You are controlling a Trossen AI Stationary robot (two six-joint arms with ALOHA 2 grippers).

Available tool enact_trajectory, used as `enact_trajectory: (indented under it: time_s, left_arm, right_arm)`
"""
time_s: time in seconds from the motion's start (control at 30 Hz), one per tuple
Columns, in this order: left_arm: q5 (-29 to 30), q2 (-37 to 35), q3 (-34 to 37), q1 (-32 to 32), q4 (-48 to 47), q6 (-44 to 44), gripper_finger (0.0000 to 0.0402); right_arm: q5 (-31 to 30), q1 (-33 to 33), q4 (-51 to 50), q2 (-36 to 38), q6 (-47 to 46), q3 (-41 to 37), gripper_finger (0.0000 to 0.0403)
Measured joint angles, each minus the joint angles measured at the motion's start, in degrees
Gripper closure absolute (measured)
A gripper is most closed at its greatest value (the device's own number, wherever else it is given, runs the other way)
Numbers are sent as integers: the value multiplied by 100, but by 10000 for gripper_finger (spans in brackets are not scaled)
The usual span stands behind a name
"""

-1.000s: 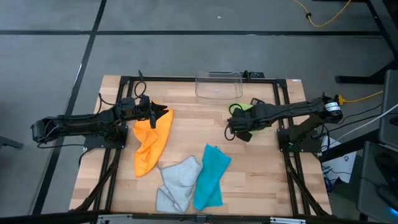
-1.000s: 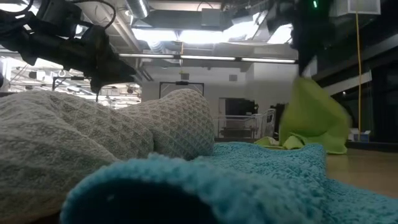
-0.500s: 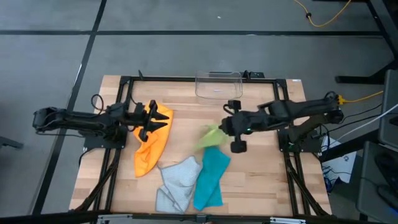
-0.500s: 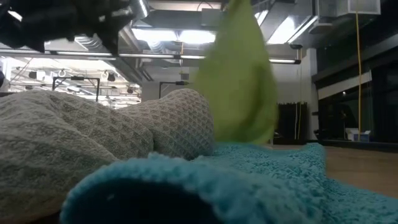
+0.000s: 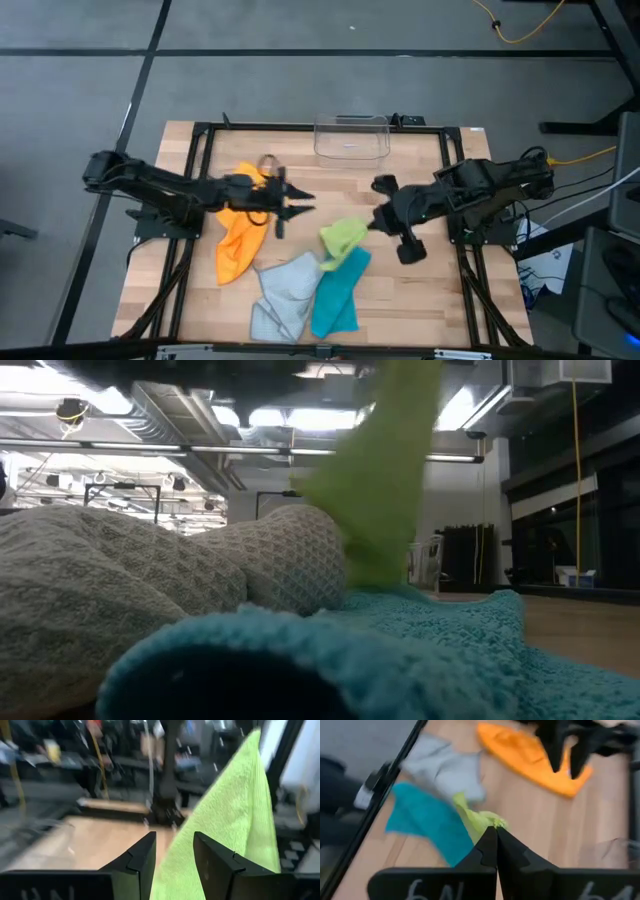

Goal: Fold microfiber towels
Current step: Fold the green microfiber towel

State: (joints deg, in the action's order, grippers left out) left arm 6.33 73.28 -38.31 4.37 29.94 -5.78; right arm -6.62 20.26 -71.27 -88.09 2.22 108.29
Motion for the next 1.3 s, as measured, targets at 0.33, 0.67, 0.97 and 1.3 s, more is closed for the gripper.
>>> enact_trajectory:
  time_s: [0.33, 0.67, 0.97, 1.3]
  left_arm:
    - [-382, 1975, -1549, 15, -906, 192, 277]
    - [-735, 2864, -2300, 175, -876, -13, 277]
    - [658, 2810, -2437, 498, -908, -9, 267]
    - [917, 2952, -2428, 655, -229, -157, 248]
  right_arm:
    - [39, 503, -810, 11, -55, 0, 403]
    - [-946, 582, -1200, 11, -652, 0, 403]
    - [-2065, 296, -1490, 11, -1418, -2, 403]
    - [-2082, -105, -1184, 11, -1428, -4, 403]
